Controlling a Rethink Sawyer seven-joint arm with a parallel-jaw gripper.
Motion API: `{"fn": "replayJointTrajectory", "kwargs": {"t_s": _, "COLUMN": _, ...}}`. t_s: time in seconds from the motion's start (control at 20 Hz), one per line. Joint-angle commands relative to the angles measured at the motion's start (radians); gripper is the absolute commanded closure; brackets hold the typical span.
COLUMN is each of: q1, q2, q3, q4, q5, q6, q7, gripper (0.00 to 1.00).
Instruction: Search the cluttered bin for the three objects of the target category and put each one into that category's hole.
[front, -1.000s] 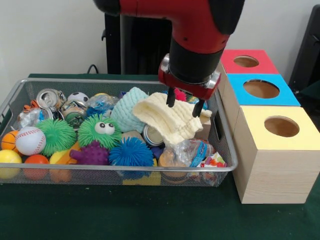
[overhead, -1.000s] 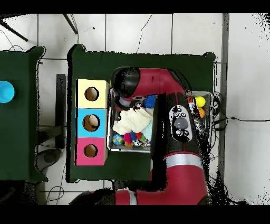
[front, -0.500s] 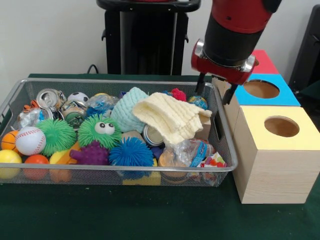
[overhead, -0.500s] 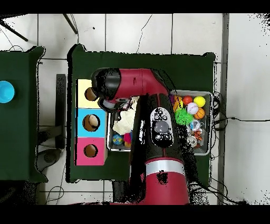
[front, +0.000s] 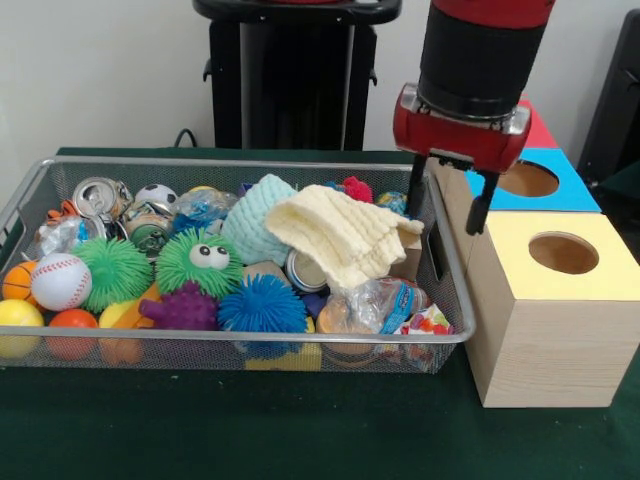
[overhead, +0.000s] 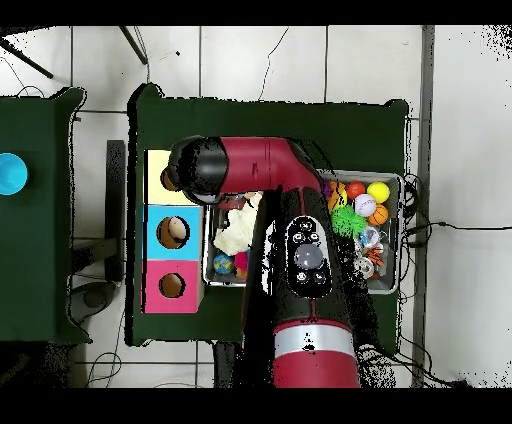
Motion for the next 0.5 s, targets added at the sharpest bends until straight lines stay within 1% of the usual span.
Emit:
{"fn": "replayJointTrajectory", "kwargs": {"t_s": 0.05, "q1": -0.026, "q2": -0.145, "q3": 0.014, "q4": 0.096, "q5": 0.004, "q6": -0.092, "q7": 0.037, "gripper": 0.00}}
{"fn": "replayJointTrajectory", "kwargs": {"t_s": 0.1, "q1": -0.031, "q2": -0.147, "q3": 0.018, "q4": 0.098, "q5": 0.005, "q6": -0.109, "q7": 0.029, "gripper": 0.00}}
{"fn": "replayJointTrajectory", "kwargs": {"t_s": 0.2, "q1": -0.030, "q2": -0.146, "q3": 0.017, "q4": 0.093, "q5": 0.011, "q6": -0.101, "q7": 0.028, "gripper": 0.00}}
{"fn": "replayJointTrajectory", "kwargs": {"t_s": 0.35, "q1": -0.011, "q2": -0.156, "q3": -0.007, "q4": 0.095, "q5": 0.012, "q6": -0.049, "q7": 0.054, "gripper": 0.00}}
{"fn": "replayJointTrajectory", "kwargs": {"t_s": 0.5, "q1": -0.007, "q2": -0.143, "q3": -0.011, "q4": 0.112, "q5": 0.009, "q6": -0.032, "q7": 0.059, "gripper": 0.00}}
